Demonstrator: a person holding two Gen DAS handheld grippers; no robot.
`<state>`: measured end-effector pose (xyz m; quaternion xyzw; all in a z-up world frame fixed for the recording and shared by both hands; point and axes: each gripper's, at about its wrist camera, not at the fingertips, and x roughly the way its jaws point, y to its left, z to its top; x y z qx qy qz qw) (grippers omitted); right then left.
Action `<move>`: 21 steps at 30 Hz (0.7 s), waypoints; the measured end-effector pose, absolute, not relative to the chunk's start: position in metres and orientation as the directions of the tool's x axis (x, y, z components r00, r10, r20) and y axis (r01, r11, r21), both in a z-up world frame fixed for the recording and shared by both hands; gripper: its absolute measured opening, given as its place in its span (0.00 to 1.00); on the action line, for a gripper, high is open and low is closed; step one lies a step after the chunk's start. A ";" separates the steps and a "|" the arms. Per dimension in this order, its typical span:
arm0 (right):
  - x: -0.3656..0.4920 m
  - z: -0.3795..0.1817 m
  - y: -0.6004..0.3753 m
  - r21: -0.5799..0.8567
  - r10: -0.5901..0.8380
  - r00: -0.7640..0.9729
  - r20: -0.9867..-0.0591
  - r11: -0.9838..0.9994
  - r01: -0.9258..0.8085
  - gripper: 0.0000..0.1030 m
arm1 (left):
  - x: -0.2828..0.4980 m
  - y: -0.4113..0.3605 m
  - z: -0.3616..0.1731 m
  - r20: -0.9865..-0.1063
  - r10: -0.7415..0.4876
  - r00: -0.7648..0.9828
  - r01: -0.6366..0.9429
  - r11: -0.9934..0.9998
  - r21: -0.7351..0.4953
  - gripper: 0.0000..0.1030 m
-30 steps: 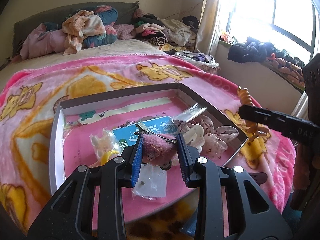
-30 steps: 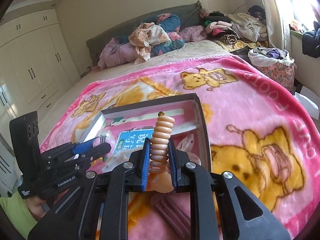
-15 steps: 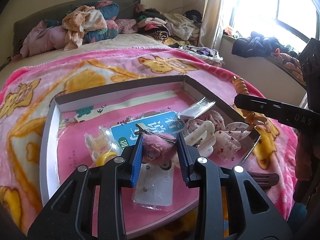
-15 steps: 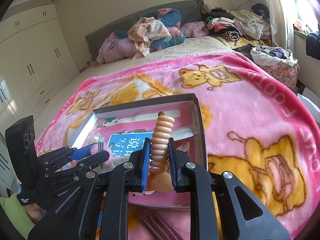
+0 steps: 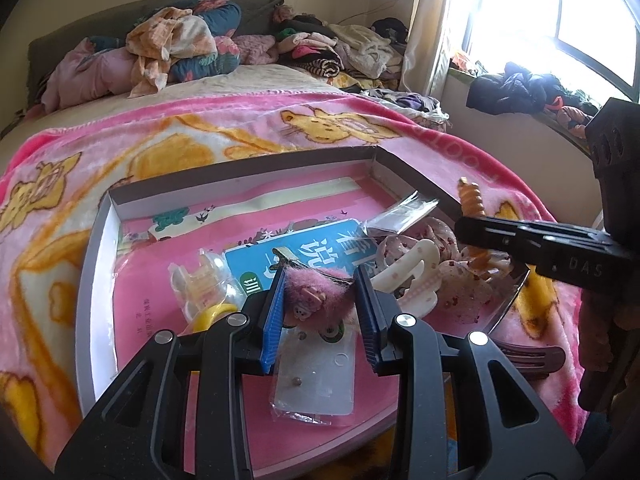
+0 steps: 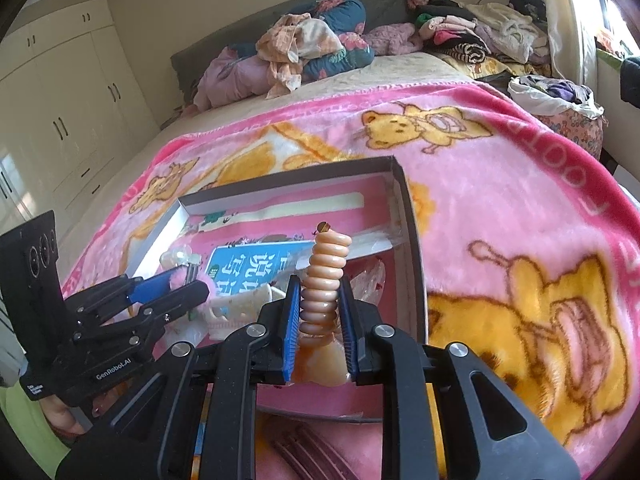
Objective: Organize jewelry
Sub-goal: 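Open the left tool to drop the pink clip while the right tool releases the spiral tie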
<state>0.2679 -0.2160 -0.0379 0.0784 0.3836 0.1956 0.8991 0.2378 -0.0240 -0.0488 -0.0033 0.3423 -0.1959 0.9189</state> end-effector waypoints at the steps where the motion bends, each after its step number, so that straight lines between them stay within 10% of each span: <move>1: 0.268 -0.039 -0.215 0.289 0.410 0.629 -0.661 0.912 -0.291 0.19 | 0.238 -0.024 -0.049 -0.628 -0.362 0.689 0.358 0.923 -0.139 0.24; 21: 0.251 -0.035 -0.225 0.308 0.407 0.641 -0.651 0.913 -0.266 0.39 | 0.239 -0.018 -0.049 -0.625 -0.350 0.698 0.346 0.929 -0.134 0.33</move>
